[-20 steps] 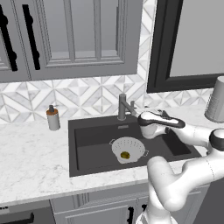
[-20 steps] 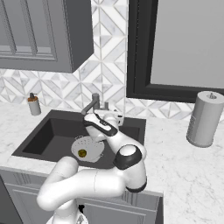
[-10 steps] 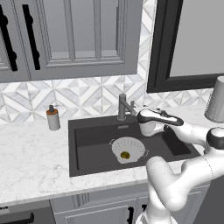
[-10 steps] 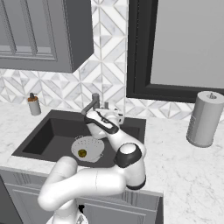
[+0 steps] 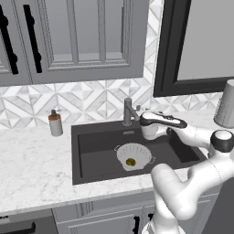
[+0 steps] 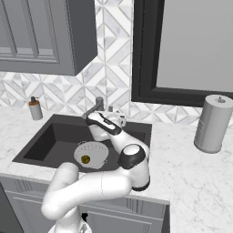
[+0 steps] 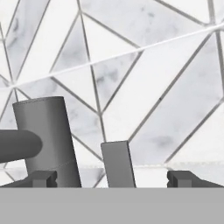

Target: Put the colander in the sink, put the kiwi in the colander, and turn on the sink faucet and pour water over the colander.

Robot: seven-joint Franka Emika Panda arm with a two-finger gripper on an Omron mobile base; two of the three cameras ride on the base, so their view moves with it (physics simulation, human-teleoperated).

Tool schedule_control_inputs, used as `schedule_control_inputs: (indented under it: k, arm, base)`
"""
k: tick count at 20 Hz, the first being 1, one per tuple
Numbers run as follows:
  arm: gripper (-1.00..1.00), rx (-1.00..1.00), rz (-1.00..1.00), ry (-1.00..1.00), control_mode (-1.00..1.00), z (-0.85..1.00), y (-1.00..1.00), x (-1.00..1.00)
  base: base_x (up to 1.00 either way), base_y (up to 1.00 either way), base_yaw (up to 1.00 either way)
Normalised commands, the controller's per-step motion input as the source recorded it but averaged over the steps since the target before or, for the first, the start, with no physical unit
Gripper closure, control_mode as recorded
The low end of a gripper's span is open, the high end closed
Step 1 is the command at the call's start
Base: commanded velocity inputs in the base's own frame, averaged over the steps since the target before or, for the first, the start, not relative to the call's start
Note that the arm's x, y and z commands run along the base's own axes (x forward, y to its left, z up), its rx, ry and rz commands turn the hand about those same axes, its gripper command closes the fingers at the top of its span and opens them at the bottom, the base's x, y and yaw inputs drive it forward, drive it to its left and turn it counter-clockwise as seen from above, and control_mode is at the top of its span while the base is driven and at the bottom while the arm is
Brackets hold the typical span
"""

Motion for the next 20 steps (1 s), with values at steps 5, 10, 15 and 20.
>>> schedule_control_inputs:
  k: [5, 10, 15, 20]
  arm:
    - [-1.00, 0.00, 0.00, 0.00, -1.00, -0.01, 0.04, 0.21]
    - [-1.00, 0.00, 0.00, 0.00, -1.00, -0.01, 0.00, 0.25]
    - [-1.00, 0.00, 0.00, 0.00, -1.00, 0.00, 0.00, 0.21]
    - [-1.00, 0.00, 0.00, 0.00, -1.00, 0.00, 0.00, 0.13]
  base:
    - [0.00, 0.00, 0.00]
    - [0.00, 0.00, 0.00]
    - [0.00, 0.00, 0.00]
    - [0.00, 0.00, 0.00]
